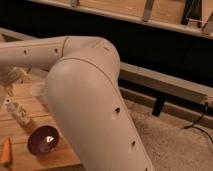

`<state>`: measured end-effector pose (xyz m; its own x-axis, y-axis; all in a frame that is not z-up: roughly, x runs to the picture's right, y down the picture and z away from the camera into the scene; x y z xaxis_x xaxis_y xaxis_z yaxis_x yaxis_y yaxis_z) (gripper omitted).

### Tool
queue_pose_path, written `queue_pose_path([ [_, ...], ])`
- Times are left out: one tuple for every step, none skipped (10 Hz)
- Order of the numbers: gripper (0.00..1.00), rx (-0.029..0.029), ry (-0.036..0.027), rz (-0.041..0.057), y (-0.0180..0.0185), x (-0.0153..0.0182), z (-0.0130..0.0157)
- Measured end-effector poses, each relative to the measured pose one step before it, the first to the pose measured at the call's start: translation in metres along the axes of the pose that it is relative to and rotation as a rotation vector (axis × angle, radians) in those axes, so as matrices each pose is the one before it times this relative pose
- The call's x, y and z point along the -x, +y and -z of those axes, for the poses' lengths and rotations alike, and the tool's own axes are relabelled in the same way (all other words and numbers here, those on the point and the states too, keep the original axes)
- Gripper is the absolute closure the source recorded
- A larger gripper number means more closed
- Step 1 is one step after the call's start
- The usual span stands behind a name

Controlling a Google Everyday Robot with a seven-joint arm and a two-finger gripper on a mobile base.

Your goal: Place the bottle in the ceramic bowl

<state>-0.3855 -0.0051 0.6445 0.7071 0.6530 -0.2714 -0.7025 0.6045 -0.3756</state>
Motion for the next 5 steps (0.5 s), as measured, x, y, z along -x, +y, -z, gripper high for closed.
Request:
queue_pose_path([
  [0.35, 0.00872, 0.01266, 0.02269, 0.0103, 0.0016, -0.00328],
  [0.35, 0.00799, 0.0145, 0.01739, 0.00854, 0.0009, -0.00397],
  [0.35, 0.0068, 0.01092, 0.01414, 0.00644, 0.00177, -0.00424],
  [0.35, 0.00897, 0.01495, 0.02003, 0.0093, 0.0037, -0.0052],
  [0.35, 0.00594, 0.00761, 0.01301, 0.00618, 0.00343, -0.00282],
])
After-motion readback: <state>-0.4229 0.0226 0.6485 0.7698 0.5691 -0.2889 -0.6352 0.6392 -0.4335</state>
